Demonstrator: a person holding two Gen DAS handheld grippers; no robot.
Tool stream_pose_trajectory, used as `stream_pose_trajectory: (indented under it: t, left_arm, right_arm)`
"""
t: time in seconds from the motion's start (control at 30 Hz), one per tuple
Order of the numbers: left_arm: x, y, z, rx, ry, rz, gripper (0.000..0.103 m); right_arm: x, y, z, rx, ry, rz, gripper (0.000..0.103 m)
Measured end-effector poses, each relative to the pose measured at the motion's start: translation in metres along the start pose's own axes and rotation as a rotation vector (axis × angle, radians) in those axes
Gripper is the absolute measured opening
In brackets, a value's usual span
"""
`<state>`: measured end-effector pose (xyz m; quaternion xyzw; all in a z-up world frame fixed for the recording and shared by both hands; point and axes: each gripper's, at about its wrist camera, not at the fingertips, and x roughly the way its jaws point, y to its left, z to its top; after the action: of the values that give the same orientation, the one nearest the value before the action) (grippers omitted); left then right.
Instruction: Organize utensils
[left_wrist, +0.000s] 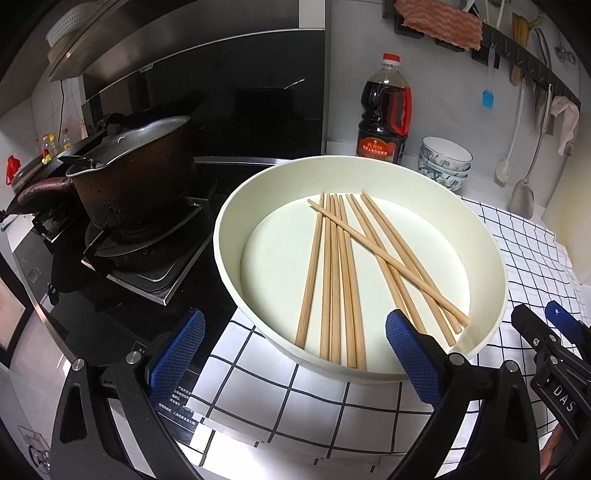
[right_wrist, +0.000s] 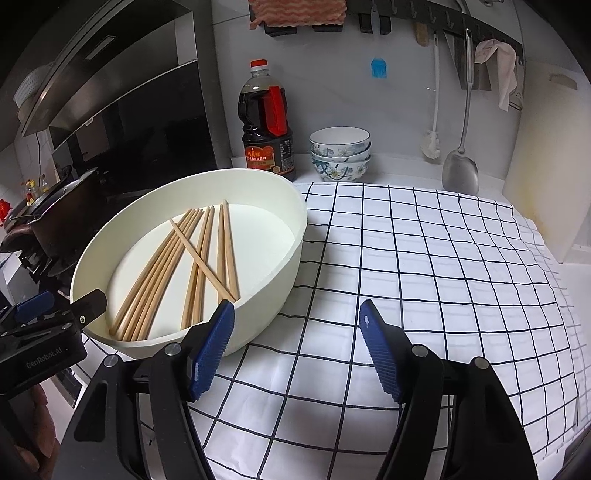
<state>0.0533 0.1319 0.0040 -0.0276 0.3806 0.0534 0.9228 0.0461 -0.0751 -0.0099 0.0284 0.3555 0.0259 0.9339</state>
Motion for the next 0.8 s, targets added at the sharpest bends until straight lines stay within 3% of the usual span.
stream_pose_trajectory:
  t: [0.8]
  left_arm:
    - [-0.032, 0.003, 0.007, -0.015, -0.096, -0.021, 0.097]
  right_arm:
    - [-0.025, 0.008, 0.008, -0.018, -0.061, 0.003, 0.069]
